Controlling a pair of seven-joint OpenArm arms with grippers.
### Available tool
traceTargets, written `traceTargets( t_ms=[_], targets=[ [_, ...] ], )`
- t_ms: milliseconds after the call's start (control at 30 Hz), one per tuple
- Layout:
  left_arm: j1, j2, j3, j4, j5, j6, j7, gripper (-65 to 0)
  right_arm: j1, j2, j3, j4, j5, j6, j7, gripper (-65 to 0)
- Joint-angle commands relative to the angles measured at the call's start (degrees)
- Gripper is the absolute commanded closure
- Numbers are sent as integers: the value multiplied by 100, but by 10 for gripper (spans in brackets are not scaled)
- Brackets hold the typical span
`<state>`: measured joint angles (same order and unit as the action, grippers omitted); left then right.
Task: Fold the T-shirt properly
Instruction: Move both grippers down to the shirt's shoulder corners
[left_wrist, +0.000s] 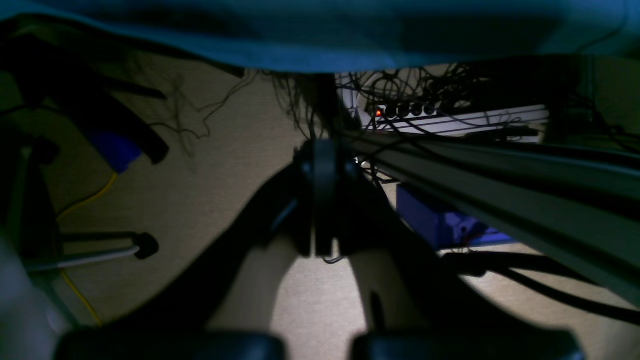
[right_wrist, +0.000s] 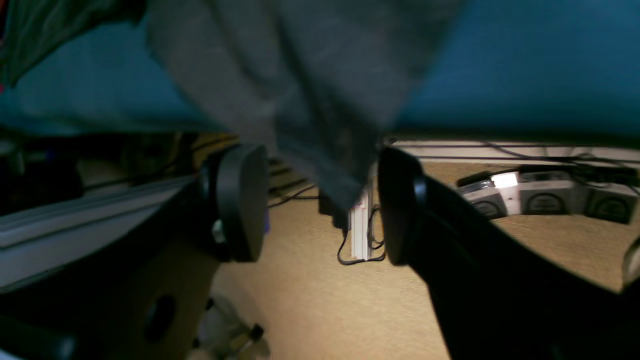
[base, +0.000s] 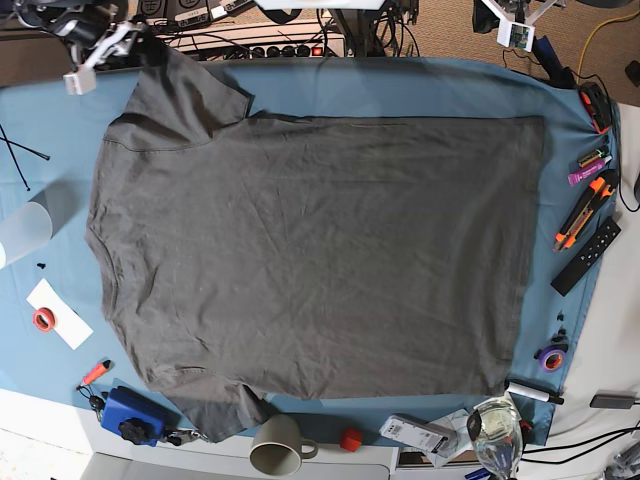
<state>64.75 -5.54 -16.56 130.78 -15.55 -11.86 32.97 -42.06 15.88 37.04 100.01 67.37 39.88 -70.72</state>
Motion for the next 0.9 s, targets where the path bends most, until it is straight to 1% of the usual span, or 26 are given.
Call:
traceTargets(
  t_ms=[0,133,300,433,500,667,767,800,833,867],
  targets=[
    [81,-4,-13,109,-15,-4,-105,0,-46,59,-15,59,66,12,68,-344],
    [81,-4,-13,109,-15,-4,-107,0,17,-107,-35,59,-57,12,149,-336],
    [76,-4,-13,109,-15,-7,-149,0,37,-129,-35,59,-79,12,227,-181],
    [28,-4,-13,109,-17,-7,-146,0,125,-127,-35,59,-138,12,223,-81],
    [-22,-4,-13,109,-17,-7,-149,0,162,-127,-35,59,-164,12,210,-5],
    [-98,-4,-13,422,-17,-7,-144,0,175,-127,-28,61,-245,12,175,0],
    [-98,-4,-13,422,-15,-7,-142,0,175,-127,-28,61,-273,12,175,0],
    [-101,-4,-13,422,-22,-11,-203,0,175,-129,-28,61,-271,12,175,0],
    [-131,-15,-11,422,-103,-26,-461,0,177,-129,-28,66,-271,12,175,0],
    [-166,-2,-9,422,-160,0,-468,0,177,-127,-28,66,-273,12,175,0]
  ],
)
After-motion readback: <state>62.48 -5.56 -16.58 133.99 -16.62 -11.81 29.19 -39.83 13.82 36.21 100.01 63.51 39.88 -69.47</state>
